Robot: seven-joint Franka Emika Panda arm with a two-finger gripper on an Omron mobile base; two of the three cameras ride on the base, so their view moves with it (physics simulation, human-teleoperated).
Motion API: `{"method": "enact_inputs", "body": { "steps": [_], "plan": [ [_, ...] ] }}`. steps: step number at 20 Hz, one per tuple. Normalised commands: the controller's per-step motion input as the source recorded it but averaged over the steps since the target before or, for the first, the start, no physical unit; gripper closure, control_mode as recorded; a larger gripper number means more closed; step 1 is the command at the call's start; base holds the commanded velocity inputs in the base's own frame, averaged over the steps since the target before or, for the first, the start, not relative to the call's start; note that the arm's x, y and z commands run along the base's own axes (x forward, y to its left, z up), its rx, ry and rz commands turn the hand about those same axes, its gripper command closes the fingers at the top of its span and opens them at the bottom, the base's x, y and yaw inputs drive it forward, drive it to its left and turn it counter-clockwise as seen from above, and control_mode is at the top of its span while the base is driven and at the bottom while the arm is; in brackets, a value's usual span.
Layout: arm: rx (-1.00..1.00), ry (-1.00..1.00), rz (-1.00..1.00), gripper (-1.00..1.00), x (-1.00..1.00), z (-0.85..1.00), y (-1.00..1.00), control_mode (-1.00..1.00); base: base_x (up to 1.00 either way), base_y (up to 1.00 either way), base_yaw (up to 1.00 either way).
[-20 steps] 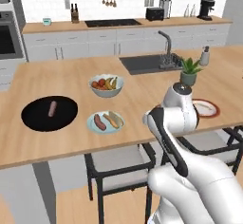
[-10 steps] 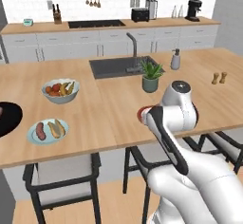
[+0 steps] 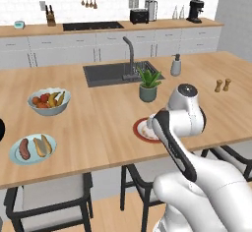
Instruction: Place one bun and one sausage from the bowl on each plate.
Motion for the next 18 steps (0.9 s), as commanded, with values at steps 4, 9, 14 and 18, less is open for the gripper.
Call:
{"method": "enact_inputs", "body": {
  "steps": [4,9,14,18],
  "plan": [
    [0.0,0.0,0.0,1.0,0.0,0.0,0.0,1.0,0.12,0.0,-0.01],
    [0.0,0.03,0.0,1.0,0.31,0.0,0.0,-1.0,0.09,0.02,0.0],
    [0.0,0.02,0.01,1.0,0.98,-0.1,-0.04,-1.0,0.0,0.0,0.0],
    [0.09,0.15,0.03,1.0,1.0,-0.28,-0.57,-1.0,0.0,0.0,0.0]
  ]
}}
